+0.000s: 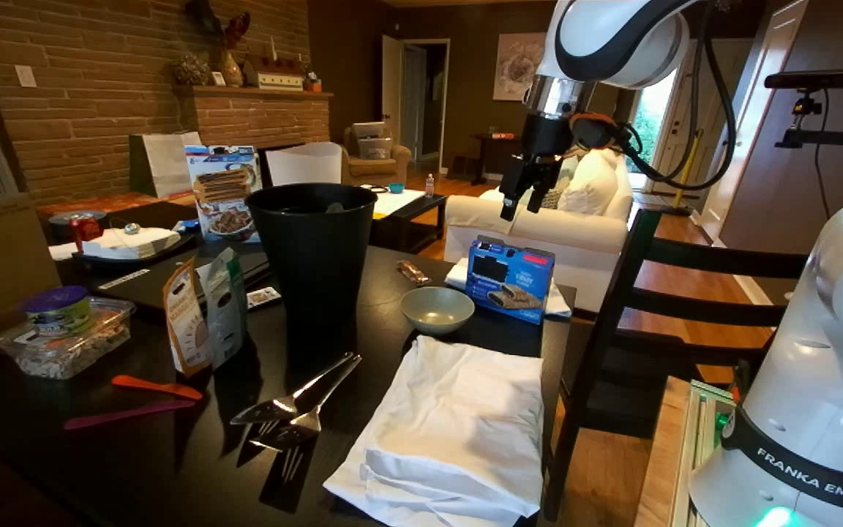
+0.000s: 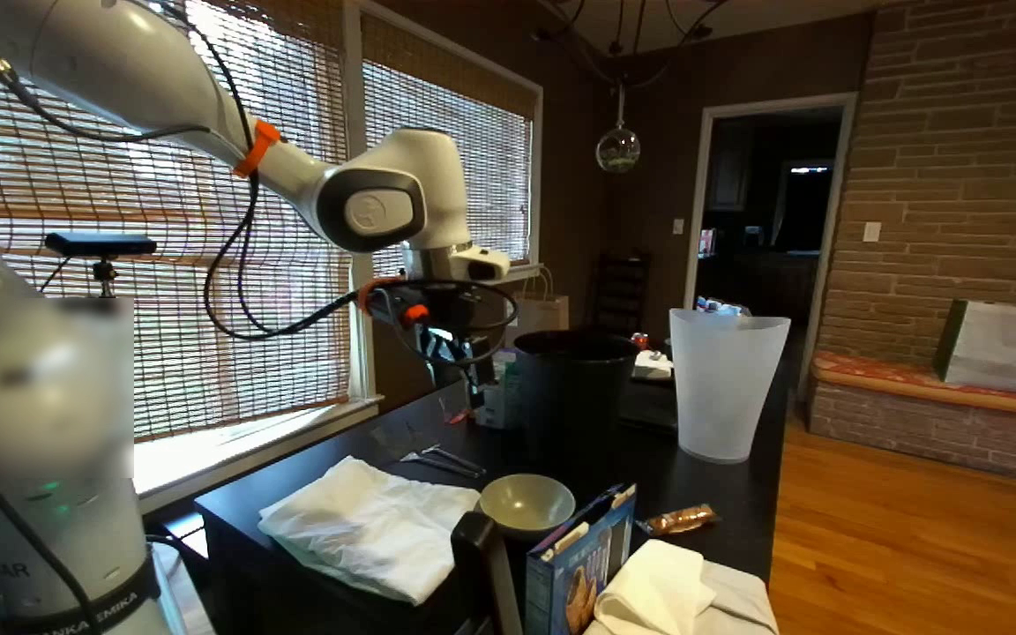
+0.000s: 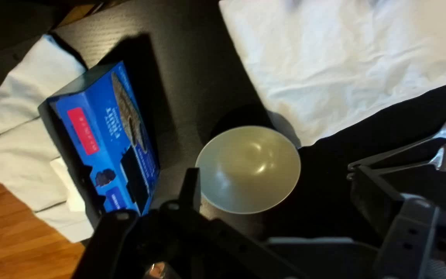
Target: Pour the snack out of the blue box and into the bowl.
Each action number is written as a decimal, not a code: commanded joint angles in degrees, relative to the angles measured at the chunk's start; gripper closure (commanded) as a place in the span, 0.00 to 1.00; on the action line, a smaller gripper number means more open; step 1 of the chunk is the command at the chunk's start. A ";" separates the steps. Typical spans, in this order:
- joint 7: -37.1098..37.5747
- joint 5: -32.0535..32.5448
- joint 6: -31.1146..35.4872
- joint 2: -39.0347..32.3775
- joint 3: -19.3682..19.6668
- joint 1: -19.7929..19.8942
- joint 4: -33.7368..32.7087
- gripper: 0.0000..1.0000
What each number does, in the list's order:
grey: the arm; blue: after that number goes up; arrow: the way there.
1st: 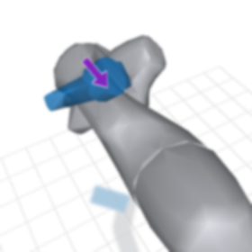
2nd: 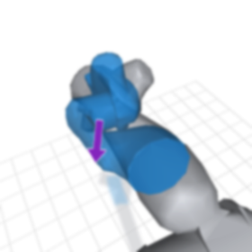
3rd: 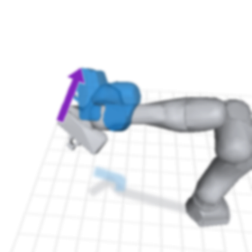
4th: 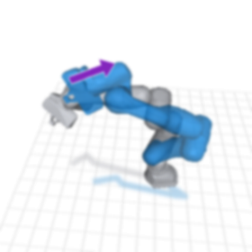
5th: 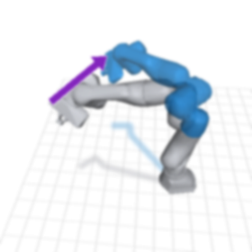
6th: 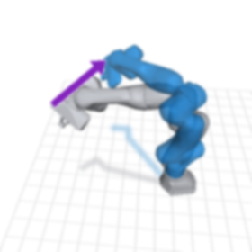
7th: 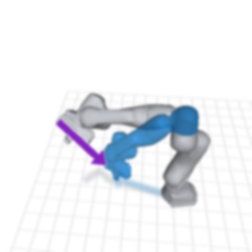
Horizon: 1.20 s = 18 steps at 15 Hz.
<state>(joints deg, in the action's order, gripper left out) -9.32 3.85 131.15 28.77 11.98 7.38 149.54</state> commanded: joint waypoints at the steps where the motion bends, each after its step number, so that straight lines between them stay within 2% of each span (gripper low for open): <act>1: -2.06 5.50 10.55 -4.71 -0.63 2.29 0.80 0.00; 3: -6.02 9.07 15.96 -7.67 0.42 2.88 0.08 0.00; 5: -10.05 8.60 19.42 -11.65 2.30 2.44 -1.91 0.00; 11: -14.69 3.80 18.06 -24.78 5.09 2.29 -12.12 0.00; 18: -11.58 2.26 16.31 -41.09 3.00 4.75 -28.28 0.00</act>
<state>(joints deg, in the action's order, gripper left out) -21.72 7.92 149.70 -5.05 16.53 10.38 129.33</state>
